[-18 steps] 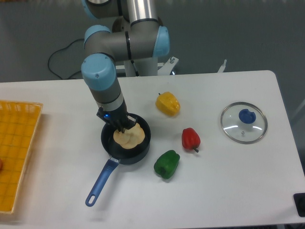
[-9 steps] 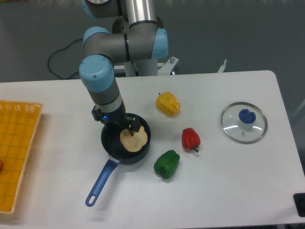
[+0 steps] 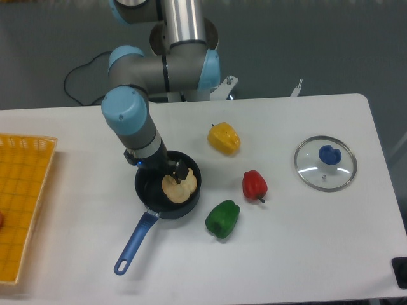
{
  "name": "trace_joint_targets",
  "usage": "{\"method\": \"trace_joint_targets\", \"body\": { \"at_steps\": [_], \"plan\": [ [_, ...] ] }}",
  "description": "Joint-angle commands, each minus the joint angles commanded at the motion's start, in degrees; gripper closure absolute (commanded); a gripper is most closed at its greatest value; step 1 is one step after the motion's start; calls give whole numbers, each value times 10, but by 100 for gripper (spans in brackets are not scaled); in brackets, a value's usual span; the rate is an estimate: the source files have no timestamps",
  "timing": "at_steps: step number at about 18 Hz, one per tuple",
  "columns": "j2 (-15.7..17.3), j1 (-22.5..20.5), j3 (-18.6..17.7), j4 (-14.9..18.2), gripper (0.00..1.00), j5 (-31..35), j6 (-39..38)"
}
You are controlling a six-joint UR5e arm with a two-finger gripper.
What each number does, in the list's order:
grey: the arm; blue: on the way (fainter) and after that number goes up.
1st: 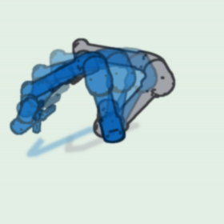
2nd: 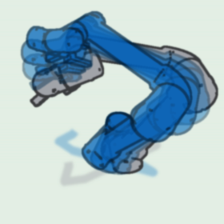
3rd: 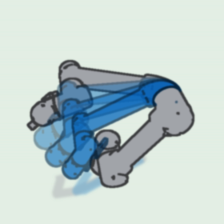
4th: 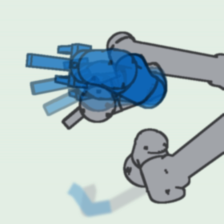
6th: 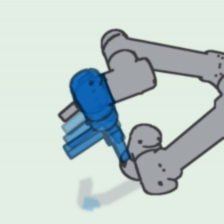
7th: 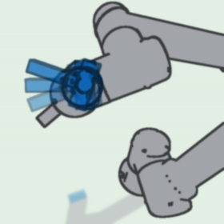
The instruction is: Place the round bread in the pot
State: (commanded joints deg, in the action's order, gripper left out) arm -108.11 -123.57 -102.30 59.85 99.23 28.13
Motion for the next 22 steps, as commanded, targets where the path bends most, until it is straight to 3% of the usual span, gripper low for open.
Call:
{"method": "trace_joint_targets", "body": {
  "at_steps": [5, 11, 22],
  "plan": [
    [1, -6, 5, -1, 0, -1, 3],
    [-2, -54, 33, -1, 0, 0, 28],
    [2, -83, 36, -2, 0, -4, 41]
  ]
}}
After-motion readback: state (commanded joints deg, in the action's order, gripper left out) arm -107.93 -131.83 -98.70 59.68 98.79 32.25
